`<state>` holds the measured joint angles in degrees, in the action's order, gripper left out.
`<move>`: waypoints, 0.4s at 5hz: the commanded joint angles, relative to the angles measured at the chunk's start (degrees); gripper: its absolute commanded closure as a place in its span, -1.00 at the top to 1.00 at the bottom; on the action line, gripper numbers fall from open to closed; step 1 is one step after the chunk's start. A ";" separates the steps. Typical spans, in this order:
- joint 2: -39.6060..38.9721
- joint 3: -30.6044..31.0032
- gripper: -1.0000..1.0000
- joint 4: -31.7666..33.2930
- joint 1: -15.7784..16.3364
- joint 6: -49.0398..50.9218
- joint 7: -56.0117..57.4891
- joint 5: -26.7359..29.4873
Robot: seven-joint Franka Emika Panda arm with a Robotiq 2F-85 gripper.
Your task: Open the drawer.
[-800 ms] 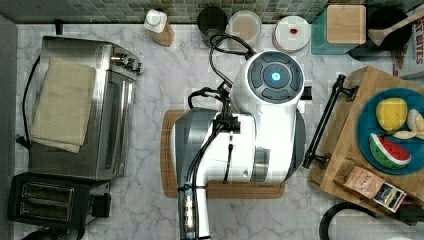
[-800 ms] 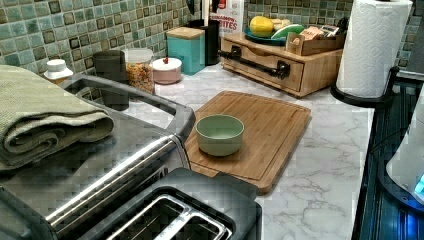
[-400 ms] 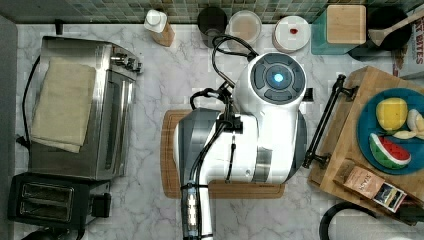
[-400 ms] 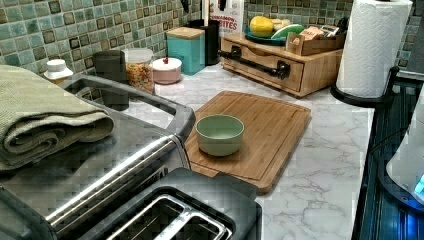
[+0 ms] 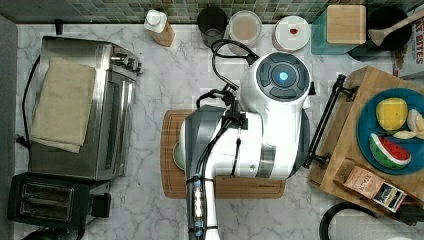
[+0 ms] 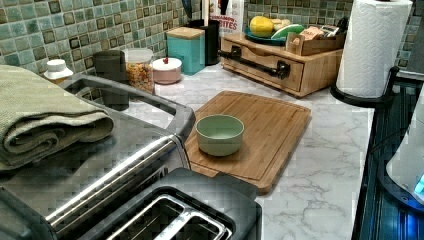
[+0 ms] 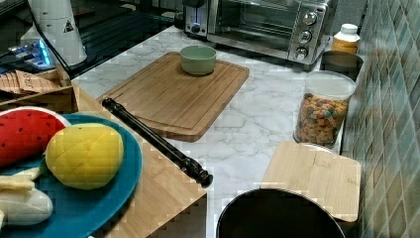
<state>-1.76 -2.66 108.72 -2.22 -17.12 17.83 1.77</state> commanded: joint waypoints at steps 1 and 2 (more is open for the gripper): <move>-0.49 -5.04 1.00 5.20 -4.42 -11.42 15.48 -5.99; -3.42 -5.92 1.00 3.28 -6.40 -11.61 21.23 -4.02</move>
<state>-4.97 -5.08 112.47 -4.49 -29.29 36.48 -2.57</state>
